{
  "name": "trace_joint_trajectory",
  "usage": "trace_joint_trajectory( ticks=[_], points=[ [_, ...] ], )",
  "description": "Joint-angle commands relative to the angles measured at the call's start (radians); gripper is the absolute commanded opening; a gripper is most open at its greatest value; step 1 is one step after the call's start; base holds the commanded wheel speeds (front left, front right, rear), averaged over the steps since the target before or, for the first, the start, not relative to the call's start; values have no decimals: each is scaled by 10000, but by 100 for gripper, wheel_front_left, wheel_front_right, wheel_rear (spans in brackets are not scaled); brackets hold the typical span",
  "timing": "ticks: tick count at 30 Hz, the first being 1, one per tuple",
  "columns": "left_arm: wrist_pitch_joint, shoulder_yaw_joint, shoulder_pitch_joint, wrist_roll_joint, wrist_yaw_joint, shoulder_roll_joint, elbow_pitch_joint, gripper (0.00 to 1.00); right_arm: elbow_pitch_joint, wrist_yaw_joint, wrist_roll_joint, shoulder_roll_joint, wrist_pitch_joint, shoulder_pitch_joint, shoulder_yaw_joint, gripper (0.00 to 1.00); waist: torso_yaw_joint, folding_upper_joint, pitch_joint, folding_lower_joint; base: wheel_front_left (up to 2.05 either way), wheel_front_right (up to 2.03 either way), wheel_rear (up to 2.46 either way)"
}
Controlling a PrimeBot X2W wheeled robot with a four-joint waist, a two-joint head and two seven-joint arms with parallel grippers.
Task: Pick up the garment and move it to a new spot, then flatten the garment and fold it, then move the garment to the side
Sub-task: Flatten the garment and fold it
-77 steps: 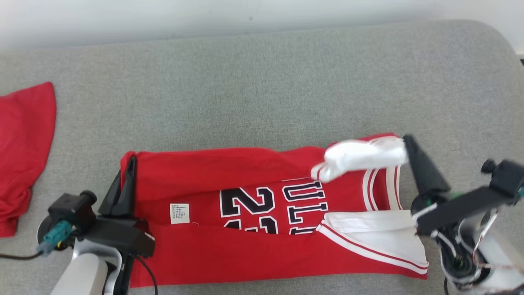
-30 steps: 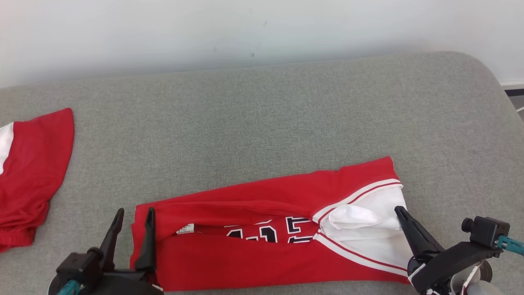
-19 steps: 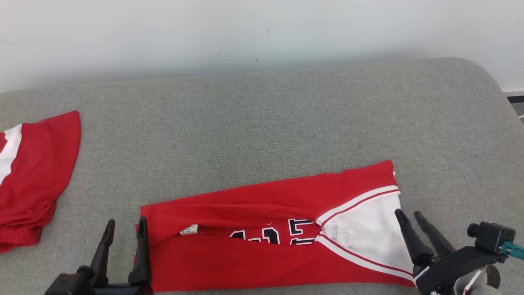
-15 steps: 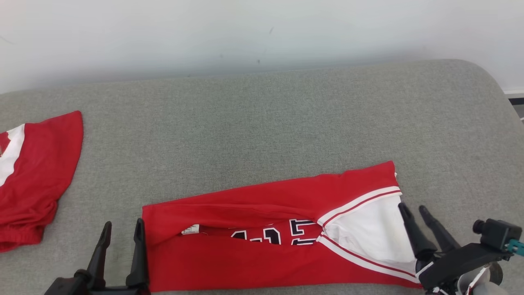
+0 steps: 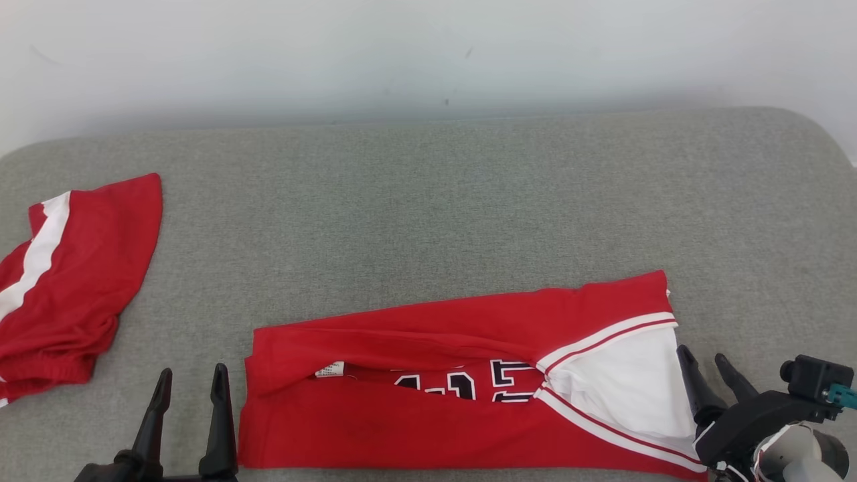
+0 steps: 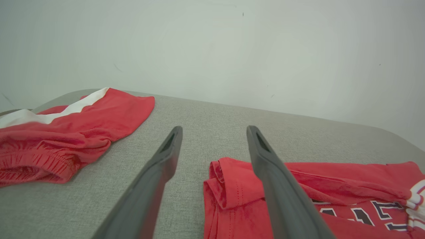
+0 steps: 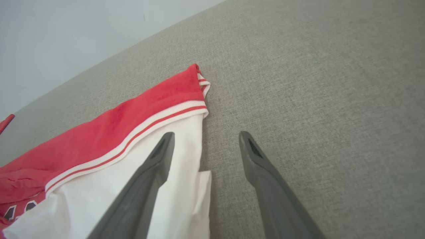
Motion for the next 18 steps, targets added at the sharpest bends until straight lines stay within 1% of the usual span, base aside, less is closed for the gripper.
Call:
trace_joint_trajectory(
  ticks=[1, 5, 6, 9, 12, 13, 14, 15, 16, 18],
  points=[
    [-47, 54, 148, 30, -18, -19, -5, 100, 198, -7, -131, 145, 212, -76, -85, 100, 96, -1, -3, 0, 0, 0, 0],
    [-47, 76, 163, 91, -40, -80, -11, 100, 755, -7, -486, 499, 780, -200, -411, 100, 284, -1, 36, 0, 0, 0, 0],
    [-47, 76, 163, 91, -40, -80, -11, 100, 755, -7, -486, 499, 780, -200, -411, 100, 284, -1, 36, 0, 0, 0, 0],
    [-47, 101, 129, 99, -67, -107, -10, 100, 1008, -7, -634, 767, 1139, -241, -494, 100, 373, -1, 103, 0, 0, 0, 0],
    [-47, 121, 79, 119, -92, -135, 35, 100, 1124, -7, -745, 955, 1462, -212, -373, 100, 411, -1, 140, 0, 0, 0, 0],
    [-47, 115, 56, 123, -97, -143, 50, 100, 1096, -6, -694, 1044, 1496, -221, -380, 95, 426, -1, 144, 0, 0, 0, 0],
    [-47, 109, 41, 127, -77, -150, 66, 100, 1071, -4, -673, 1097, 1583, -214, -346, 47, 438, -1, 143, 0, 0, 0, 0],
    [-47, 106, 30, 133, -84, -149, 76, 100, 1039, -4, -666, 1110, 1619, -201, -311, 33, 447, -1, 138, 0, 0, 0, 0],
    [-47, 106, 22, 137, -87, -155, 85, 100, 1010, -4, -658, 1118, 1649, -181, -307, 0, 454, -1, 129, 0, 0, 0, 0],
    [-47, 118, 31, 150, -90, -167, 110, 100, 959, -4, -675, 1116, 1688, -141, -285, 0, 457, -1, 110, 0, 0, 0, 0]
  ],
)
